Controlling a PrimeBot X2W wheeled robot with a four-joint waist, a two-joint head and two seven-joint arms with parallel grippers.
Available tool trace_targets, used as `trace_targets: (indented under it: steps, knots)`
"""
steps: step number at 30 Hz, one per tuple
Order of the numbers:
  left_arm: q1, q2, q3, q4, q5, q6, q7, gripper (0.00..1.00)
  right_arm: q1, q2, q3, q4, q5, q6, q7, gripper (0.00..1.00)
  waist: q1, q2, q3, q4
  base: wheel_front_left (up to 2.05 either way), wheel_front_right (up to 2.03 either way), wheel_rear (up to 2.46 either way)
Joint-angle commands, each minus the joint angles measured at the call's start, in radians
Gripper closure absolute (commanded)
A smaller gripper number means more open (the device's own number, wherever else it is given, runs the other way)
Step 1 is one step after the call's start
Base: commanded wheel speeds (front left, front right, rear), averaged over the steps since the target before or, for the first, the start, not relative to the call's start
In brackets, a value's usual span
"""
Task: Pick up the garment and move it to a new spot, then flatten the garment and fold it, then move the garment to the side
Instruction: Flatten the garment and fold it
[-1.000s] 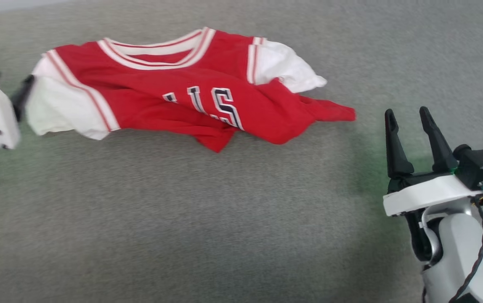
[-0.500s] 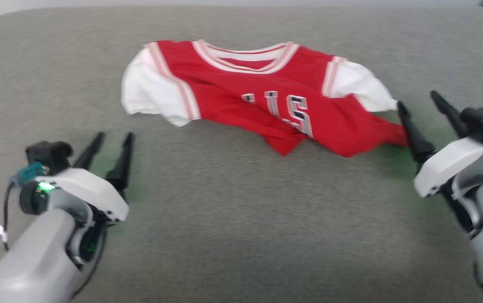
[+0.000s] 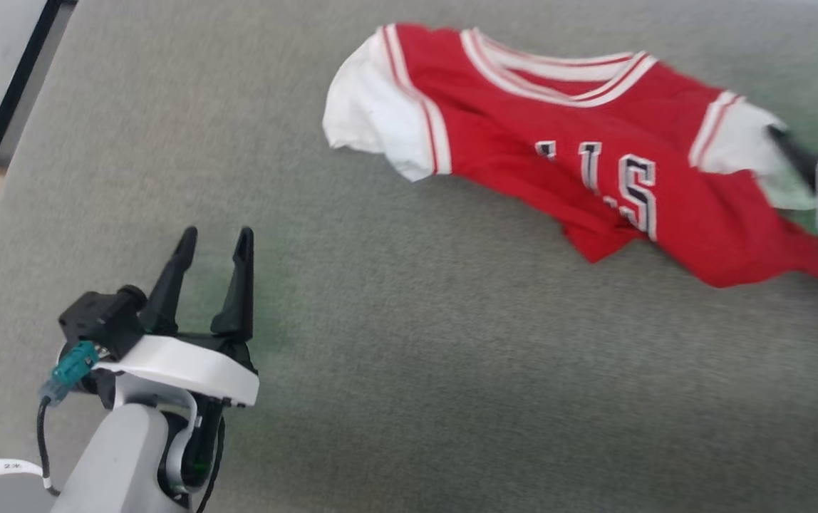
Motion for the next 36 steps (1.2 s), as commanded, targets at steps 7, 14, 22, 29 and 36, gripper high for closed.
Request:
trace_targets:
  steps: [7,14,22,29,36]
  knots:
    - [0.003,-0.068,0.098,-0.016,0.077,-0.060,-0.005,0.00,-0.118,-0.077,0.091,0.032,0.080,0.000,0.250,0.00,0.0000,0.0000,0.095,0.068,0.00,0.00,0.00]
    - [-0.016,-0.111,0.159,-0.006,0.122,-0.100,-0.005,0.00,-0.122,-0.072,0.153,0.015,0.146,0.000,0.325,0.00,0.0000,0.0000,0.133,0.067,0.00,0.00,0.00]
    - [-0.080,-0.108,0.161,0.009,0.149,-0.124,-0.005,0.00,-0.088,-0.083,0.224,0.003,0.204,0.002,0.414,1.00,0.0000,0.0000,0.173,0.061,0.00,0.00,0.00]
    - [-0.274,0.033,0.064,0.015,0.162,-0.127,-0.005,0.00,-0.128,-0.110,0.239,-0.025,0.207,-0.003,0.409,1.00,0.0000,0.0000,0.208,0.039,0.00,0.00,0.00]
    - [-0.591,0.197,-0.157,0.071,-0.066,-0.125,0.132,0.00,-0.202,-0.102,0.257,-0.058,0.183,-0.004,0.406,1.00,0.0000,0.0000,0.253,0.000,0.00,0.00,0.00]
